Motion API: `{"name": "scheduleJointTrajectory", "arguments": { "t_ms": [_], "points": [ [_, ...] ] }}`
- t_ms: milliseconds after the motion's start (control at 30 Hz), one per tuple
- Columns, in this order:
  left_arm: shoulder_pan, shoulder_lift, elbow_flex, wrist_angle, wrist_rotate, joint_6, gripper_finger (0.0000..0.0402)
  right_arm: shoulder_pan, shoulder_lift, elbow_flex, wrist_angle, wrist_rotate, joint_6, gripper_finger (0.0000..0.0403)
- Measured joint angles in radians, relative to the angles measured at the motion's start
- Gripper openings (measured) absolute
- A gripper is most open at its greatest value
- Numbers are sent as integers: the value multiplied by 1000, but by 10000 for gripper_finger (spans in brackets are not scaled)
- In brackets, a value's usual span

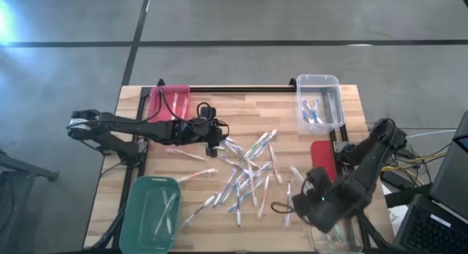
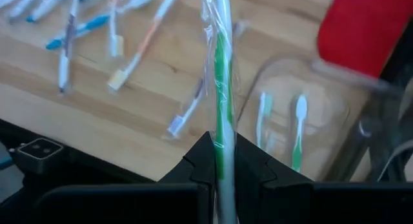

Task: Pick & Place Toothbrushes
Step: Put the green toothbrush into the green bin

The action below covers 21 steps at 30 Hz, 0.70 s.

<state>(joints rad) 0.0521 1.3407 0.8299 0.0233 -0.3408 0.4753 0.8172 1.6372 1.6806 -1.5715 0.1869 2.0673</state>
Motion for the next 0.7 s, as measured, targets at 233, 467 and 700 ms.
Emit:
{"name": "scheduleJointTrajectory", "arguments": {
  "t_ms": [233,467,700],
  "points": [
    [0,0,0,-1,1,-4,176,131,59,0,0,-9,122,22],
    [0,0,0,4,2,-7,177,244,104,-2,1,-15,156,22],
    [0,0,0,5,2,-28,177,324,162,-8,0,-12,159,22]
  ]
}}
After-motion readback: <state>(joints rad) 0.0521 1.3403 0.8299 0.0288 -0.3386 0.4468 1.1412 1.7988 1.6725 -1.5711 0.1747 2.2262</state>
